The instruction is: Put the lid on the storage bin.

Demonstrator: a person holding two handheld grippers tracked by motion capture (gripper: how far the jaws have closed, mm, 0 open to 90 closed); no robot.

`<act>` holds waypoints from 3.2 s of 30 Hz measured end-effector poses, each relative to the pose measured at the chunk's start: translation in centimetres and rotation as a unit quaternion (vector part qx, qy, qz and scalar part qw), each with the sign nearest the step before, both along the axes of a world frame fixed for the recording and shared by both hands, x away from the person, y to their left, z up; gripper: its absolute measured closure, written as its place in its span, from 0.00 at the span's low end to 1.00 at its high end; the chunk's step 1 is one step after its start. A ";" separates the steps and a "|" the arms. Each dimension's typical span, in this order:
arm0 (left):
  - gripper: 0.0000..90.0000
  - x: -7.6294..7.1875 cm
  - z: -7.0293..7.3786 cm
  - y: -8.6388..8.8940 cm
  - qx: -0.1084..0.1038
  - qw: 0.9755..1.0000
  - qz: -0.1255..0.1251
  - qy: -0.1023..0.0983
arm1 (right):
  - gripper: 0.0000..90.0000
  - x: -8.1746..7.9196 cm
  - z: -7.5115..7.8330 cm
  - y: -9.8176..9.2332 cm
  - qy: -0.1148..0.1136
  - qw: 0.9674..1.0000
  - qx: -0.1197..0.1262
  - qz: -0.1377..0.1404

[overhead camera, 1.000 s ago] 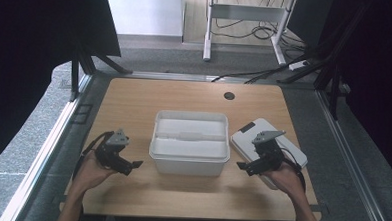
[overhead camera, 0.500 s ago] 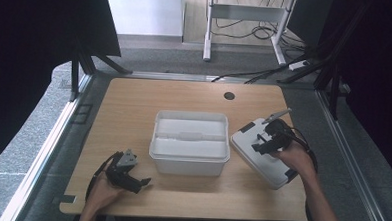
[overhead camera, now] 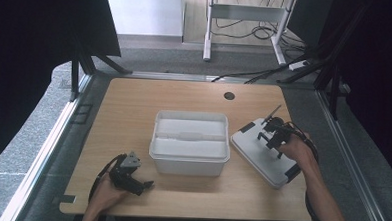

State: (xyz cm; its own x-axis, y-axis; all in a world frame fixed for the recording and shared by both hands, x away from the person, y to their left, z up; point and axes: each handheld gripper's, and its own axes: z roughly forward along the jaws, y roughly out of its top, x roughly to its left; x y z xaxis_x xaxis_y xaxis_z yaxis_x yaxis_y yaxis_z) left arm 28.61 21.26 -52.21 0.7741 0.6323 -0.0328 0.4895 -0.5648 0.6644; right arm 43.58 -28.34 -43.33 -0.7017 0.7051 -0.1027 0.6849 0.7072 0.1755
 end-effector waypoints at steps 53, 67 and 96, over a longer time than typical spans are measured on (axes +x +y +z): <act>0.00 0.0 0.0 0.0 -0.002 1.000 -0.013 0.001 | 0.94 -4.0 17.5 5.6 -0.027 0.967 0.074 0.243; 0.00 -0.1 0.0 0.0 -0.001 1.000 -0.016 0.001 | 0.94 -3.5 17.0 12.1 -0.013 0.952 0.064 0.298; 0.00 -0.1 0.0 0.0 0.001 1.000 -0.019 0.001 | 0.93 -2.5 14.1 24.5 0.001 0.920 0.049 0.388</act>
